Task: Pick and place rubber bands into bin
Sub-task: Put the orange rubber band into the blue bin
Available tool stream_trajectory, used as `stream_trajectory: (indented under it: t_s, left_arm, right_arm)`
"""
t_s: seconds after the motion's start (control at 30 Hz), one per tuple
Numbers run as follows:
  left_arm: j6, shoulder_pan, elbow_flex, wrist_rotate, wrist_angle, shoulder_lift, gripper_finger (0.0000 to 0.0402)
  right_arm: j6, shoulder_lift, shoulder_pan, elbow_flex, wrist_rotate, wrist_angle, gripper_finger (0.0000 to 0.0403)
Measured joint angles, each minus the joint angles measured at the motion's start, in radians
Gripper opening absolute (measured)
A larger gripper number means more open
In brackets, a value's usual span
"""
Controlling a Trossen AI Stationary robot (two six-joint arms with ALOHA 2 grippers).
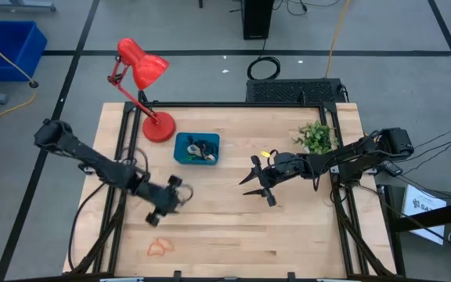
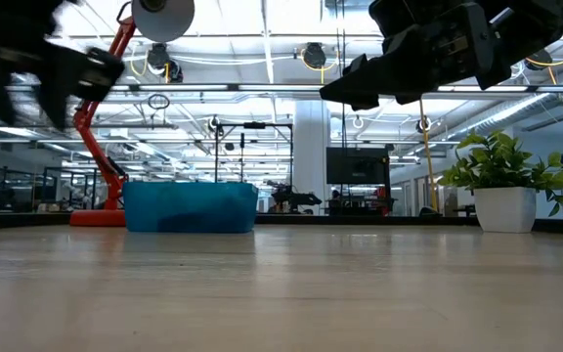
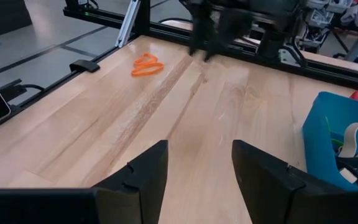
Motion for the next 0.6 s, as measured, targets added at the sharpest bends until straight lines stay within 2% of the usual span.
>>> stream_trajectory:
  t_s: [0.07, 0.27, 0.5, 0.6]
  left_arm:
    - [-0.03, -0.073, 0.0, -0.004, 0.0, 0.002, 0.0152]
    - [-0.15, -0.228, 0.009, -0.104, 0.056, 0.068, 0.0152]
    - [-0.306, -0.287, 0.14, -0.096, -0.08, 0.266, 0.0152]
    - [-0.357, -0.302, 0.191, -0.049, -0.087, 0.344, 0.0152]
  right_arm:
    - [-0.02, 0.0, 0.0, 0.0, 0.0, 0.0, 0.0175]
    - [-0.04, 0.0, 0.0, 0.0, 0.0, 0.0, 0.0173]
    - [-0.04, 0.0, 0.0, 0.0, 0.0, 0.0, 0.0174]
    - [-0.039, 0.0, 0.0, 0.0, 0.0, 0.0, 0.0175]
